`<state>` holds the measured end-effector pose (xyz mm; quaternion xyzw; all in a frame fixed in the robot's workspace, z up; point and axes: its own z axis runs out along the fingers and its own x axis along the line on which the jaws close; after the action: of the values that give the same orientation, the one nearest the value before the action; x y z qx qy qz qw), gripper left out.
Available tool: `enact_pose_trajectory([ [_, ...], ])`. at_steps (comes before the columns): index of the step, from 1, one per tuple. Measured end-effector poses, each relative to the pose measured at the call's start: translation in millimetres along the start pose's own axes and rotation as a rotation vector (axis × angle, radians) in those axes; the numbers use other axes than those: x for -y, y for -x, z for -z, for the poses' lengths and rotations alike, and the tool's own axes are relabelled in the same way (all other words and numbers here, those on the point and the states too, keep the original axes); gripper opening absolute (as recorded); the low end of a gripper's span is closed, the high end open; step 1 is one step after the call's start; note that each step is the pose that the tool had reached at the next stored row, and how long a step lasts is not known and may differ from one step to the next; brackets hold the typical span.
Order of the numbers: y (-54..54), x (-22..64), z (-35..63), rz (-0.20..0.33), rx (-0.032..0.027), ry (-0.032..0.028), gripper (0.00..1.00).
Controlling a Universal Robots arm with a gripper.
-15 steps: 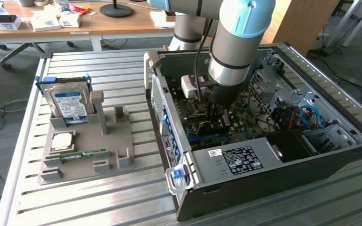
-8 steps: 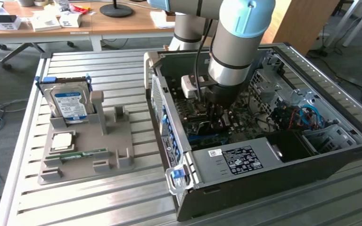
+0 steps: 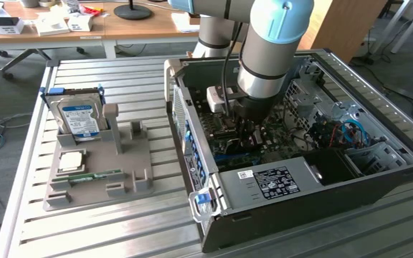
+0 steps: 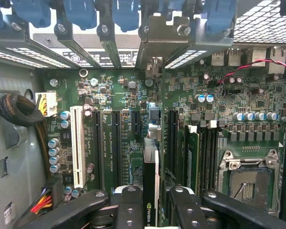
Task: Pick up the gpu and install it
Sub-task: 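Insert the gpu into the slot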
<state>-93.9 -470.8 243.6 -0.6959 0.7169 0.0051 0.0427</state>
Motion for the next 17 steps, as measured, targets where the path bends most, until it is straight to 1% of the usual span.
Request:
enact_pose_trajectory([
  [17, 0.6, -0.5, -0.3, 0.0, -0.0002, 0.0, 0.26],
])
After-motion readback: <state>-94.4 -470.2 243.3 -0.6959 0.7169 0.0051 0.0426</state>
